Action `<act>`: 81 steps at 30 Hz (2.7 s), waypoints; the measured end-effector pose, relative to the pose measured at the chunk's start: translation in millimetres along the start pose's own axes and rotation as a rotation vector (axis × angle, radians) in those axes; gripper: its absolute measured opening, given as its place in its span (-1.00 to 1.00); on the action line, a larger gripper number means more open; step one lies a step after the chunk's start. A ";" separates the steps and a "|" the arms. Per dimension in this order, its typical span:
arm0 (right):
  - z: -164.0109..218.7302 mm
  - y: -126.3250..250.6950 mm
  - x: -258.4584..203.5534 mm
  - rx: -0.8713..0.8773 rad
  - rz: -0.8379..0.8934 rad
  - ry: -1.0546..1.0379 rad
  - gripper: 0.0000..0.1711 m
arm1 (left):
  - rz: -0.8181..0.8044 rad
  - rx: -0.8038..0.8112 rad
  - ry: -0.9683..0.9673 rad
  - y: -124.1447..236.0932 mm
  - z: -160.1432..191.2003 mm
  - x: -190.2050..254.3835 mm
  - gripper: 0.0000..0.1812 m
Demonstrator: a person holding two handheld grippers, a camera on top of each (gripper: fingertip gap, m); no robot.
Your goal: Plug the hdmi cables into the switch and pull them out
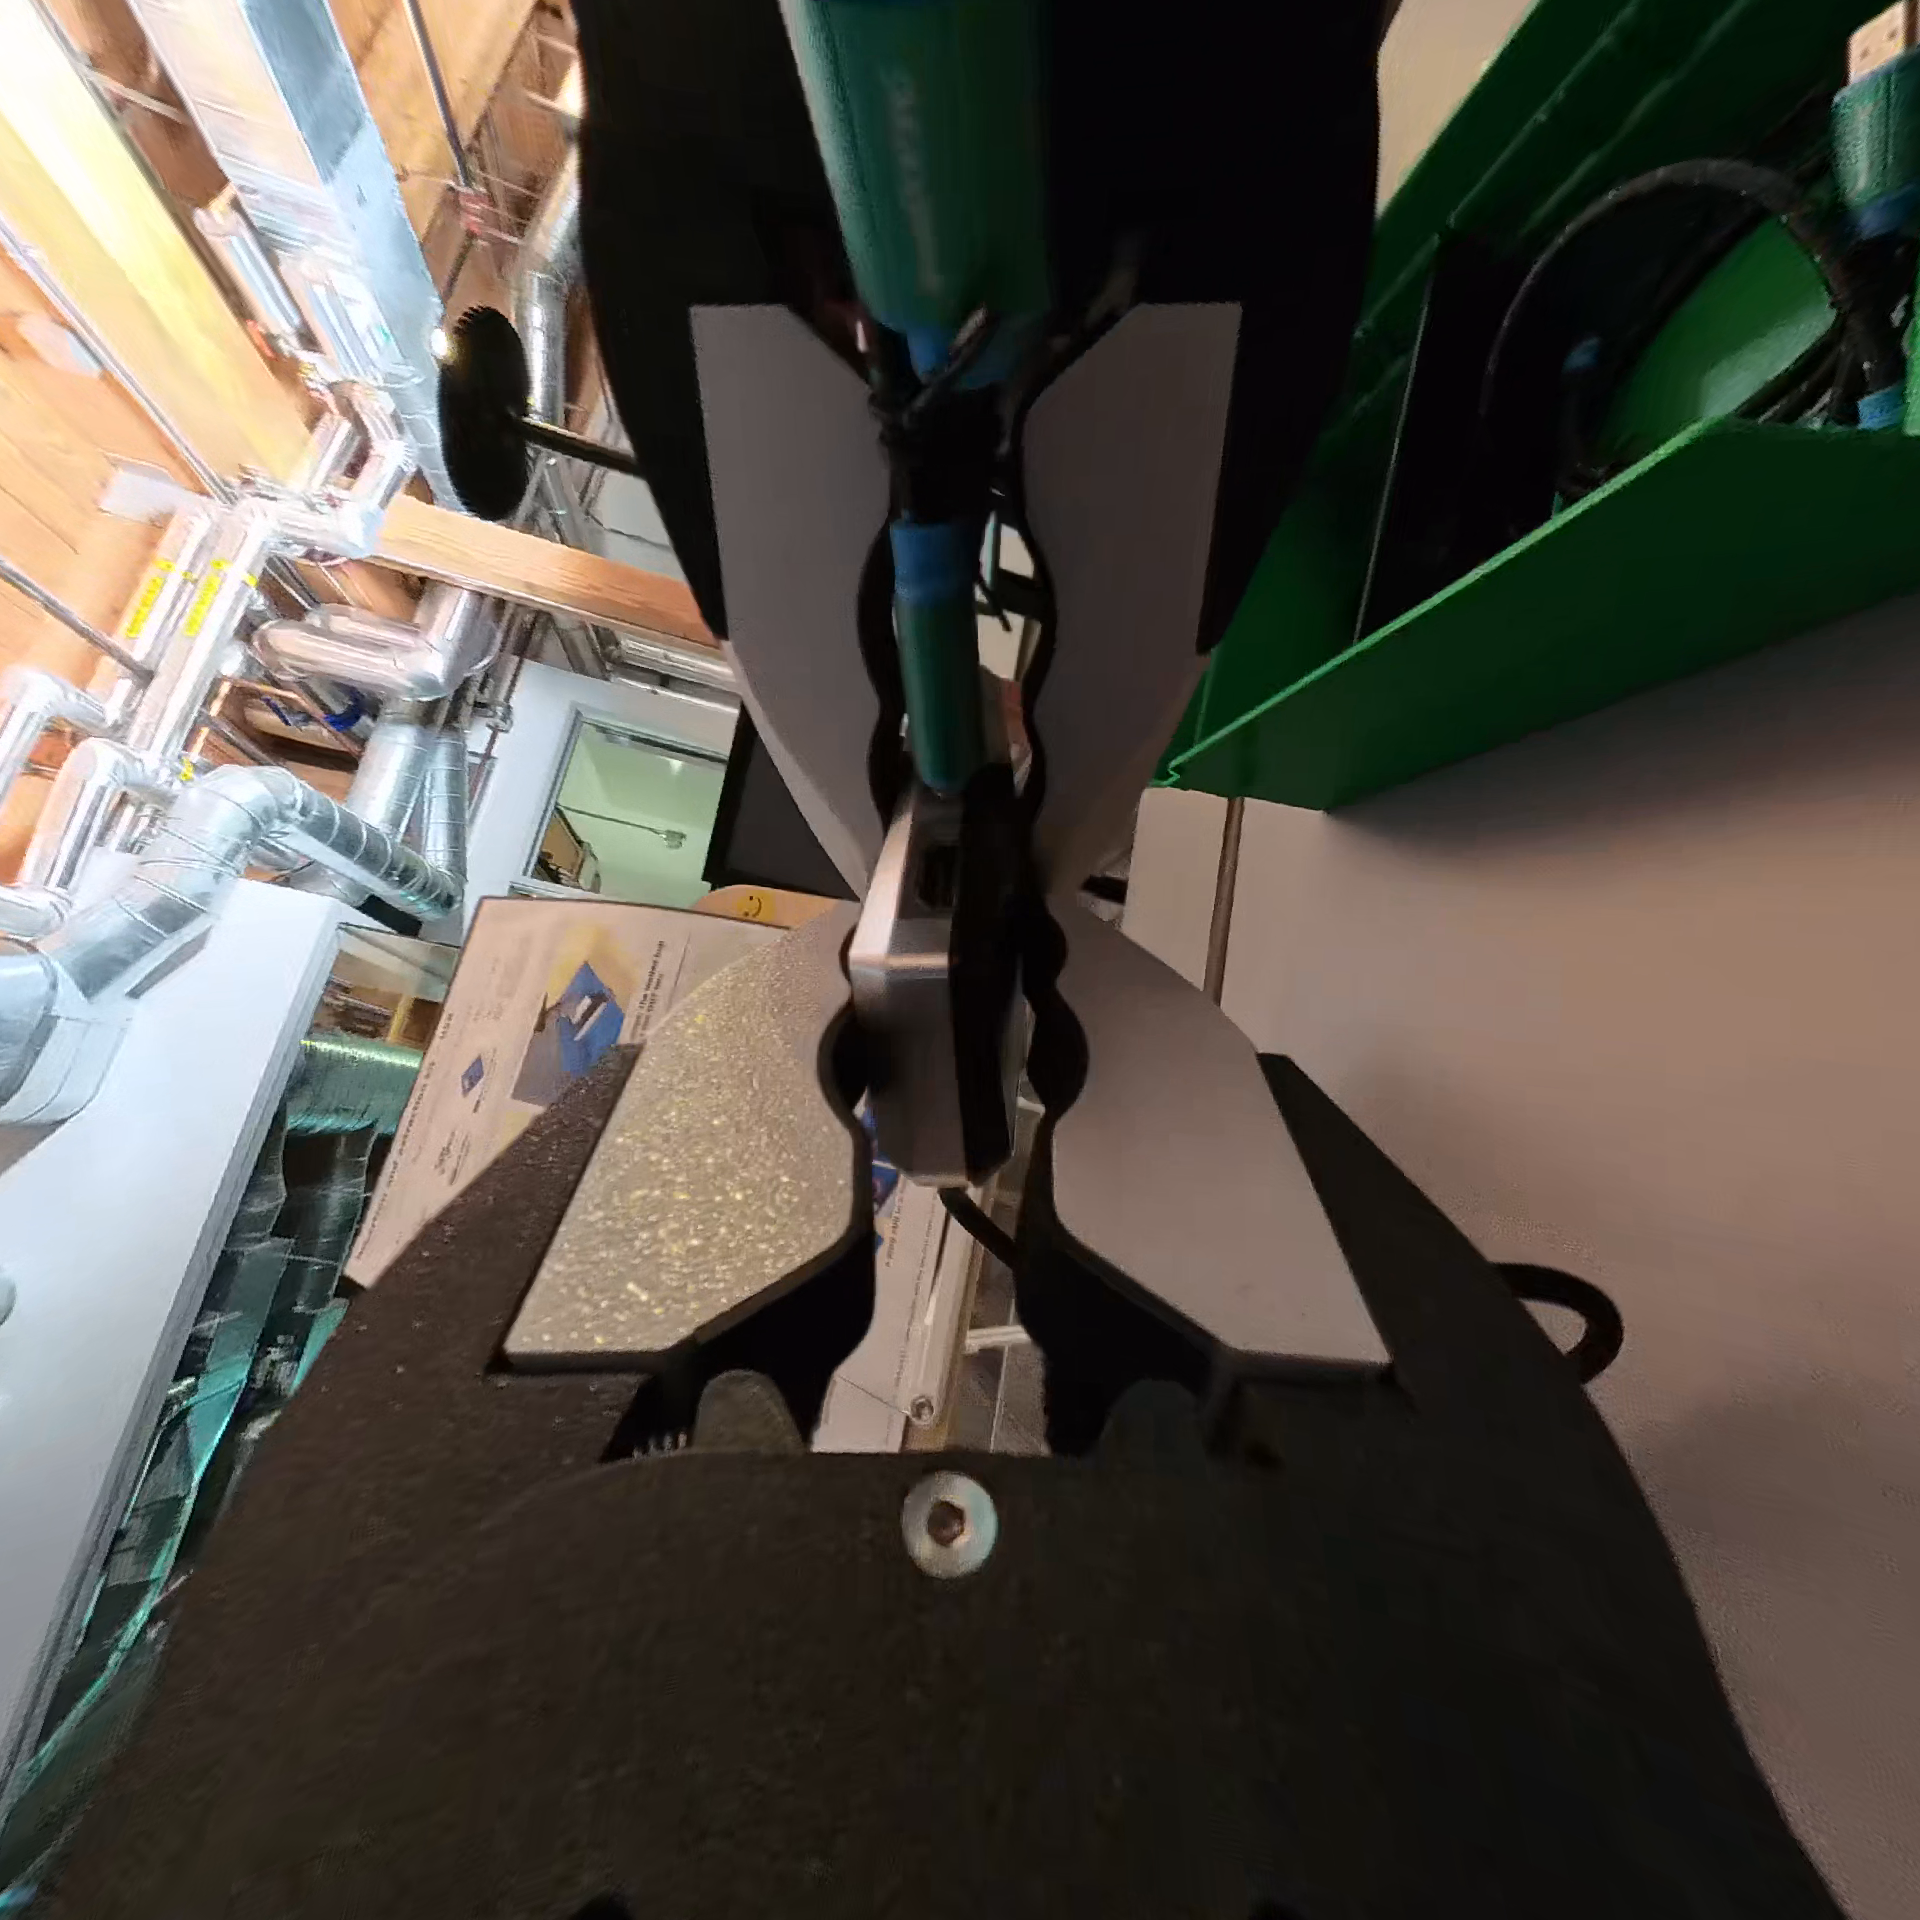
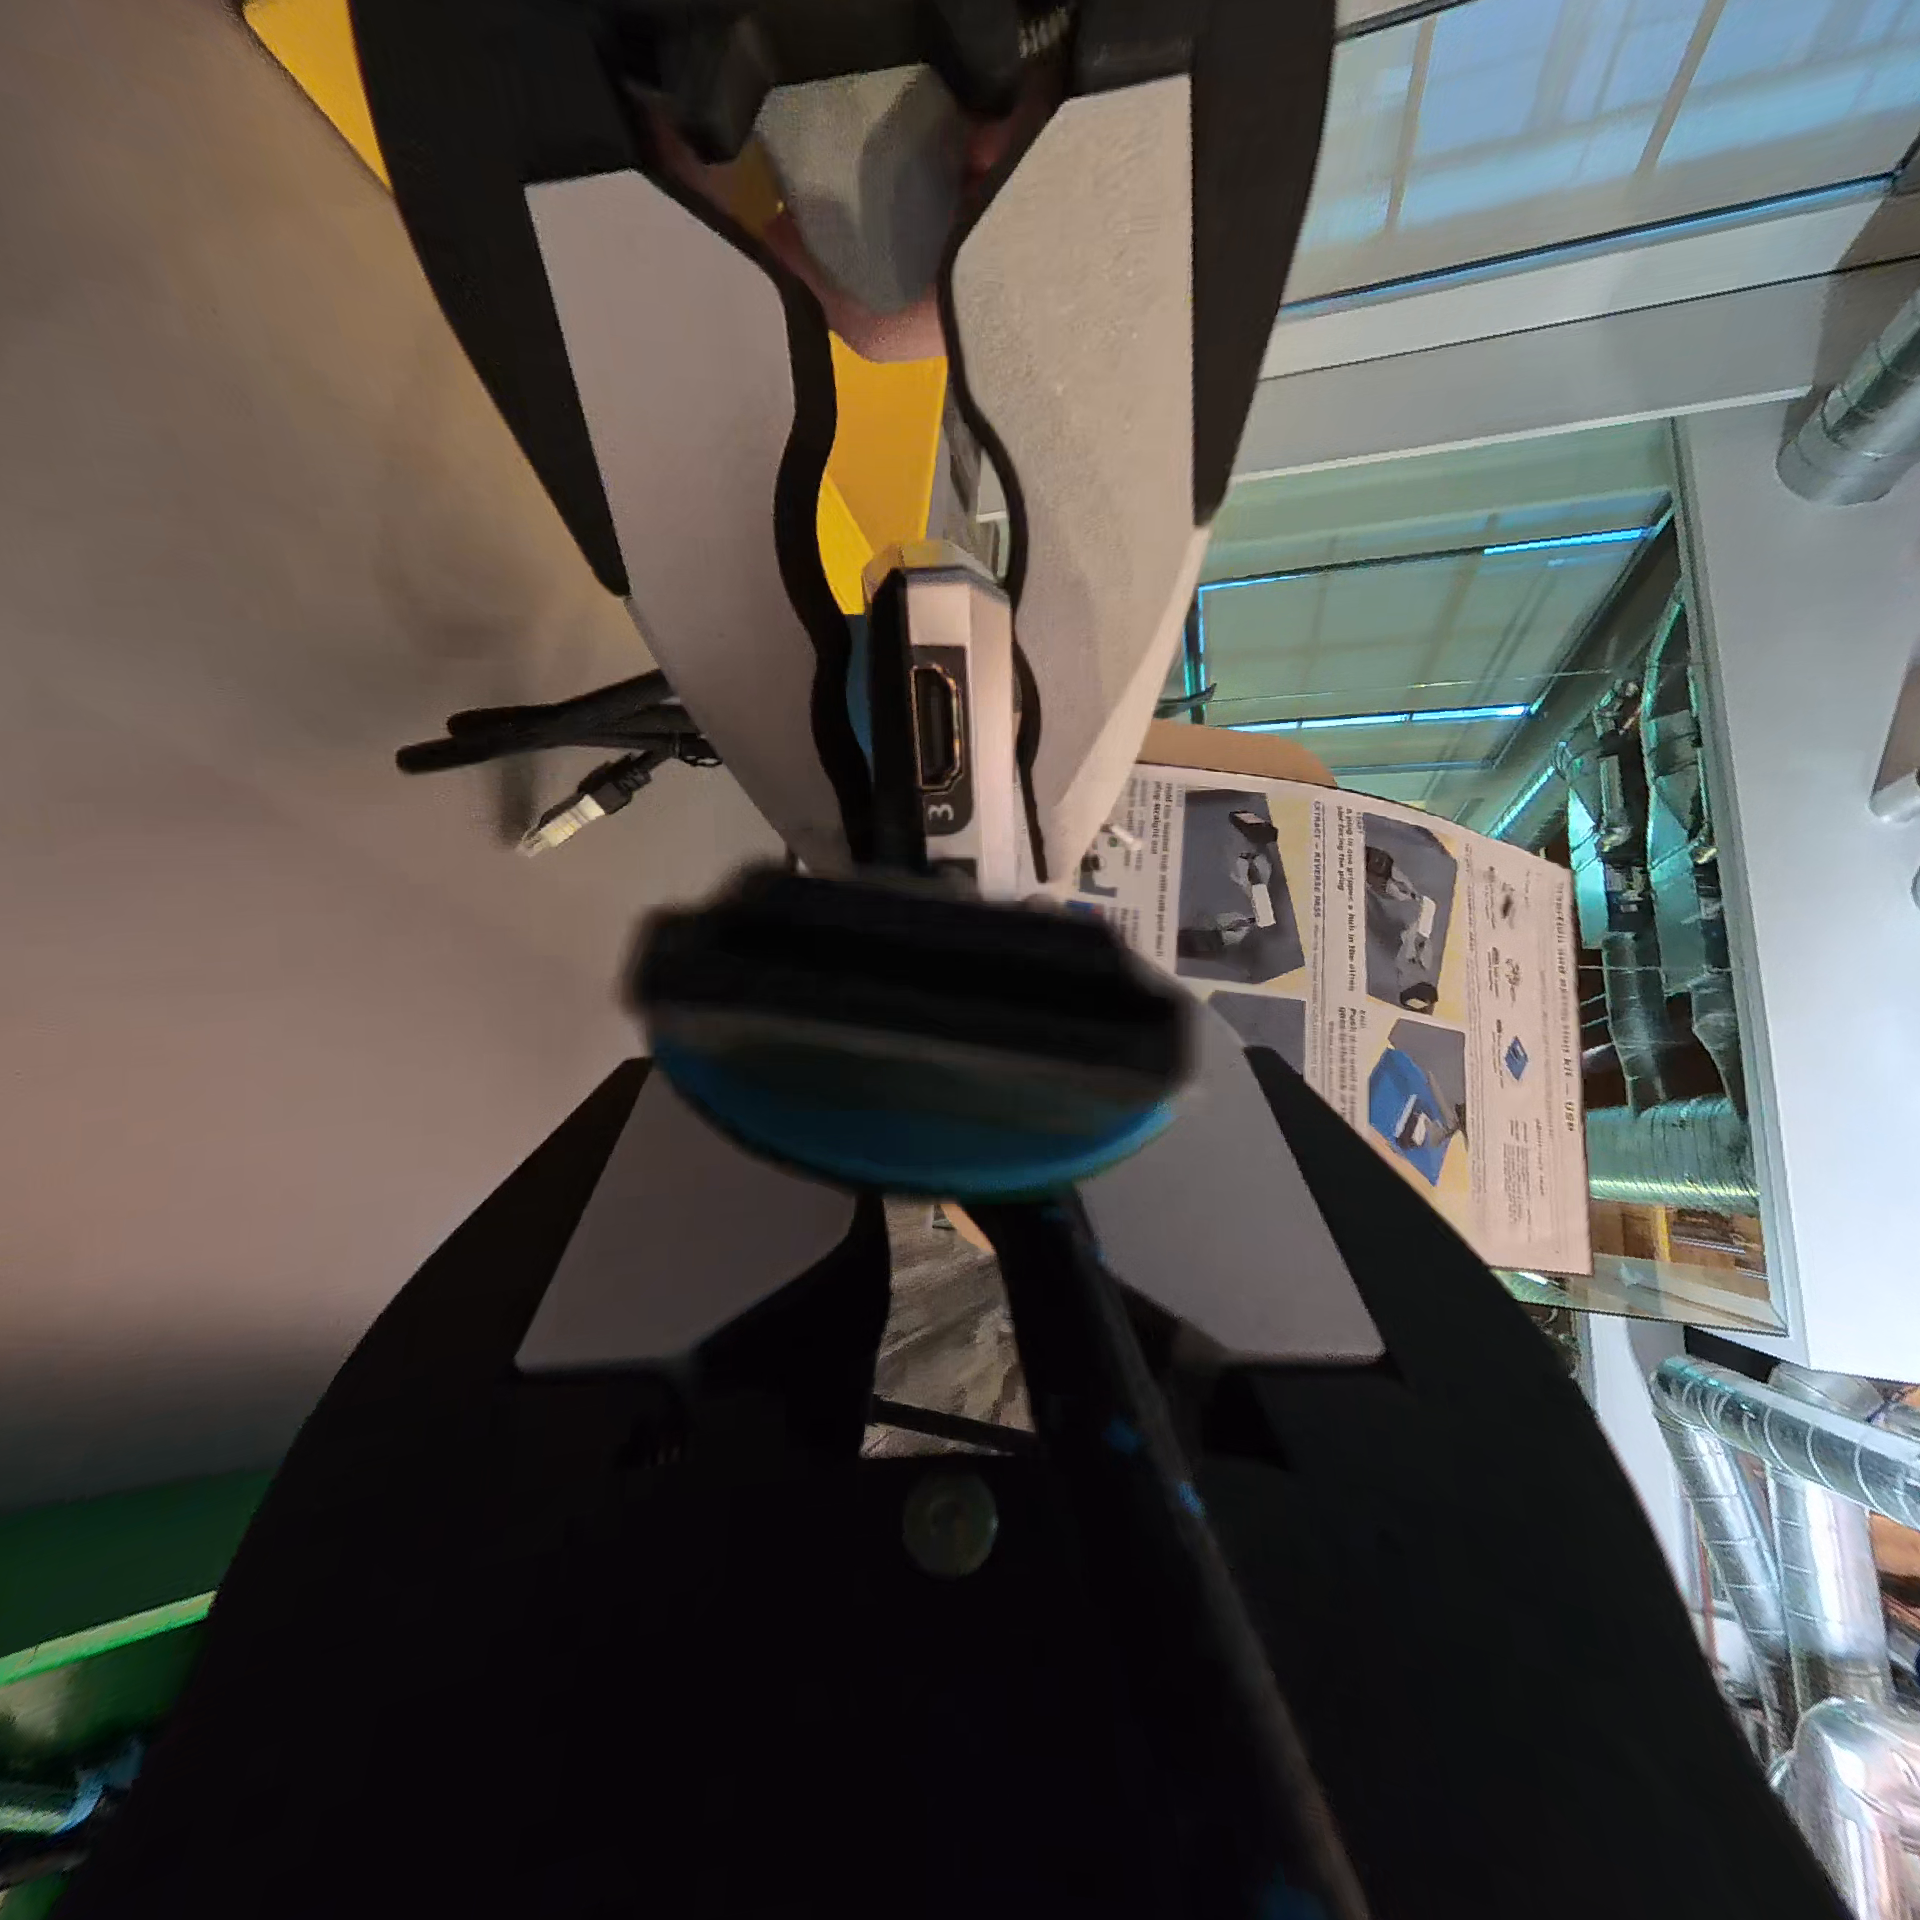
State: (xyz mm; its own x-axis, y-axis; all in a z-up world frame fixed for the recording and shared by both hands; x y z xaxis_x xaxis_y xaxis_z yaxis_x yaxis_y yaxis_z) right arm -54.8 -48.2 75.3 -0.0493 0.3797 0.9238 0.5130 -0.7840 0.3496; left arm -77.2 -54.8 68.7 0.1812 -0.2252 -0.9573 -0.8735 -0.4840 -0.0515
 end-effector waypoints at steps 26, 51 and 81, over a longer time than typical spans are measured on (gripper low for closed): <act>39.1 3.6 1.5 -0.097 -0.032 -0.129 -0.59 | 0.050 -0.241 0.261 -12.7 50.2 -9.9 -0.76; -29.9 45.0 -10.8 0.335 -0.403 -0.527 -0.89 | -0.254 -0.363 0.160 -9.2 71.4 -41.5 -0.76; 30.6 -23.8 1.3 -0.189 -0.100 -0.990 -0.54 | -0.223 -0.427 -0.133 -30.8 62.1 -3.1 -0.76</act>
State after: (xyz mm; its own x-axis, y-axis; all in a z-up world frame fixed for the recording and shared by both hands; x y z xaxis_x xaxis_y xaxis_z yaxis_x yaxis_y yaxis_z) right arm -40.9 -14.0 63.4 0.6922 0.6169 0.3746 0.3971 -0.7589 0.5162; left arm -79.0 13.3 55.6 0.2589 0.0194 -0.9657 -0.5522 -0.8173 -0.1644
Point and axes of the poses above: each gripper's, where its closed fingertips meet, y back along the fingers, z out of its underside, x = y × z across the jaws, the point moved 2 cm from there along y, back along the fingers, and after that the axes turned 5 degrees about -z, right-handed, at the moved point
